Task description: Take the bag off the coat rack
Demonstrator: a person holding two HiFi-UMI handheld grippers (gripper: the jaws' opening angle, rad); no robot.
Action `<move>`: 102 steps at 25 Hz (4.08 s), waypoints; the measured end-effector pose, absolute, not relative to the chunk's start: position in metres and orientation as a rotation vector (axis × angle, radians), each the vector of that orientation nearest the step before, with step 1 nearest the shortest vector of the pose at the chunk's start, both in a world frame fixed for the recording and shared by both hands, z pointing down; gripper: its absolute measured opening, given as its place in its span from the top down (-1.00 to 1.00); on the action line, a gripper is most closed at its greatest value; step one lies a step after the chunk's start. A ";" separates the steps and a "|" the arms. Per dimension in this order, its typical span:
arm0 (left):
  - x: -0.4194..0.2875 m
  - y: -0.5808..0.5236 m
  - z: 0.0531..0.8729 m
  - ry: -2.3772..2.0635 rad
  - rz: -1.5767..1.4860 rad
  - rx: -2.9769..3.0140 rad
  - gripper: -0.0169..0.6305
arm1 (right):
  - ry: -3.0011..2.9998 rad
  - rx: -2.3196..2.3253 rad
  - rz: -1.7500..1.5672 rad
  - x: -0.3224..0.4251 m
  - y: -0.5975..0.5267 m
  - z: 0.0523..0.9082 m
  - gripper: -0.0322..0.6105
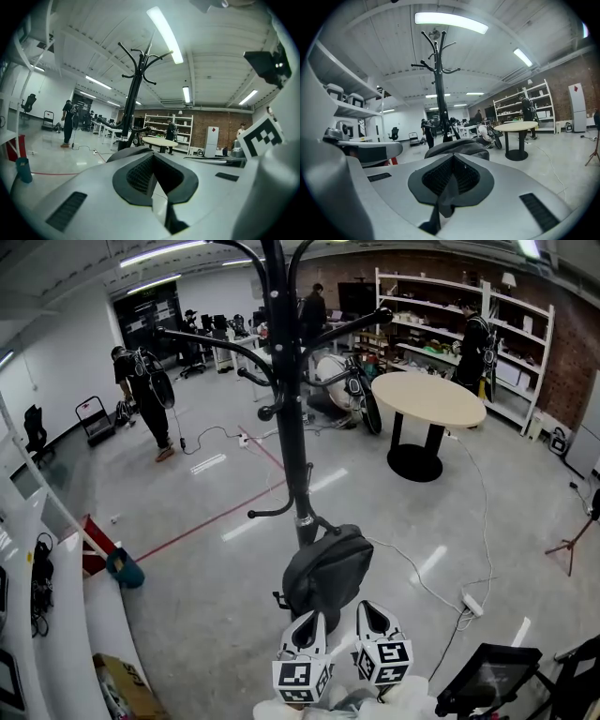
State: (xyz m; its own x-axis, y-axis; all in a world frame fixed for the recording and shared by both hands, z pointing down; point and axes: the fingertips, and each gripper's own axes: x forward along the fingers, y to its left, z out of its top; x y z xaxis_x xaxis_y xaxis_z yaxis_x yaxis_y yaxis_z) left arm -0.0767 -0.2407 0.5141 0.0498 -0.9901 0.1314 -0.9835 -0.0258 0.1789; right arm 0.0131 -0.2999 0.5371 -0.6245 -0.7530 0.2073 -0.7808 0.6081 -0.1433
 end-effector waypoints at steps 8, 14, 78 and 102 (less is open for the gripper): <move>-0.088 -0.256 0.519 -2.017 -0.023 2.101 0.95 | -2.698 1.324 0.363 0.004 -0.317 0.538 0.87; -0.096 -0.270 0.515 -2.009 -0.002 2.125 0.95 | -2.700 1.329 0.341 -0.005 -0.323 0.530 0.87; -0.142 -0.431 0.527 -1.839 0.372 2.389 0.77 | -2.570 1.464 0.368 0.007 -0.339 0.543 0.87; -0.136 -0.412 0.494 -1.837 0.244 2.396 0.81 | -2.568 1.466 0.392 0.008 -0.336 0.545 0.87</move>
